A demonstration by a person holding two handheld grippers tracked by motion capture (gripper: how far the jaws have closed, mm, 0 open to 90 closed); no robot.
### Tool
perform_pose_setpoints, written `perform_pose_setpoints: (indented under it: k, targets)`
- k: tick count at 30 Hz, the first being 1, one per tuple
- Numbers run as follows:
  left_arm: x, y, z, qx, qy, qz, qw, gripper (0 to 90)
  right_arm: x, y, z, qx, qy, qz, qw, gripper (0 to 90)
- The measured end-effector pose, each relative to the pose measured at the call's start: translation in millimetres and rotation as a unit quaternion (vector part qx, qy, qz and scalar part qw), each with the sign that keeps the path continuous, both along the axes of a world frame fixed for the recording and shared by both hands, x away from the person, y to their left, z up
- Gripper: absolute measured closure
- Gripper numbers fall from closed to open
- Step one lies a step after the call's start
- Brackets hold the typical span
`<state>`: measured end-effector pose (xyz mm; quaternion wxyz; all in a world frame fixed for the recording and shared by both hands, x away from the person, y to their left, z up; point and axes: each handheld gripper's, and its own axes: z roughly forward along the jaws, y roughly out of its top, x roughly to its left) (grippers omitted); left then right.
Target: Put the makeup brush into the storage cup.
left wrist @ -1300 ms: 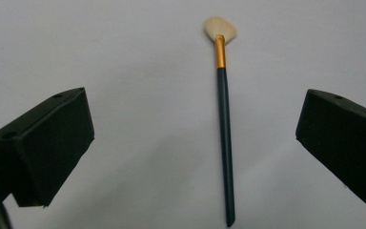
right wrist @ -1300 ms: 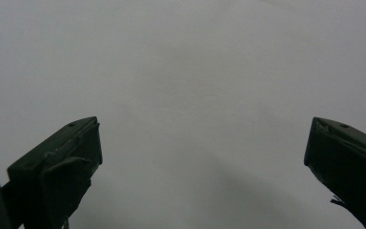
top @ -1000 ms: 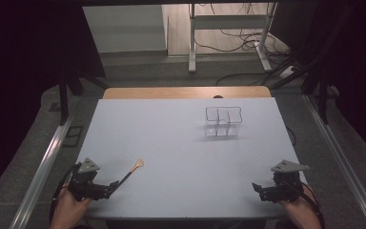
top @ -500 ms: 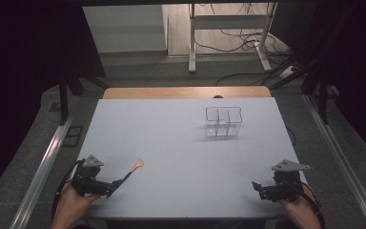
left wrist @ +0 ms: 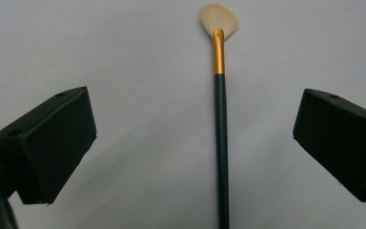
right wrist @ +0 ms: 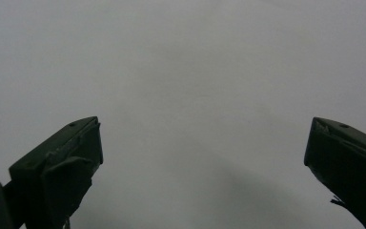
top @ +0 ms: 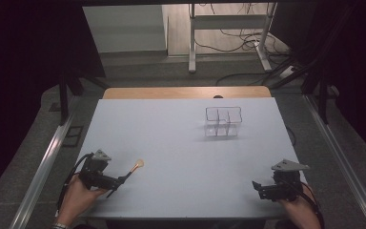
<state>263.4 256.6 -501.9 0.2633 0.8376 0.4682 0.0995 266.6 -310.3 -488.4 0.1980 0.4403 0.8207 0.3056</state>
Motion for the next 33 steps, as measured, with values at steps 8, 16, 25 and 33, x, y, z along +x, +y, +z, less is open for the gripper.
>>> perform_pose_setpoints:
  k: [8, 16, 25, 33]
  targets:
    - [9.0, -4.3, 1.6, 0.009, 0.01, -0.011, 0.9999, 1.5, -0.1, 0.0, 0.0, -0.001, -0.001, -0.003, 1.0, 0.0]
    - [19.9, -14.3, 4.2, 0.022, 0.017, -0.022, 0.9994, 2.9, 0.1, 0.1, -0.2, -0.003, 0.0, -0.004, 1.0, 0.0]
    - [31.0, -31.1, 3.0, 0.049, 0.024, -0.038, 0.9978, 6.4, 0.3, 0.7, -0.6, -0.005, 0.002, -0.003, 1.0, 0.0]
    - [34.8, -35.0, -1.9, 0.046, 0.036, -0.043, 0.9973, 19.8, 0.7, 1.1, -1.1, -0.007, 0.004, -0.002, 1.0, 0.0]
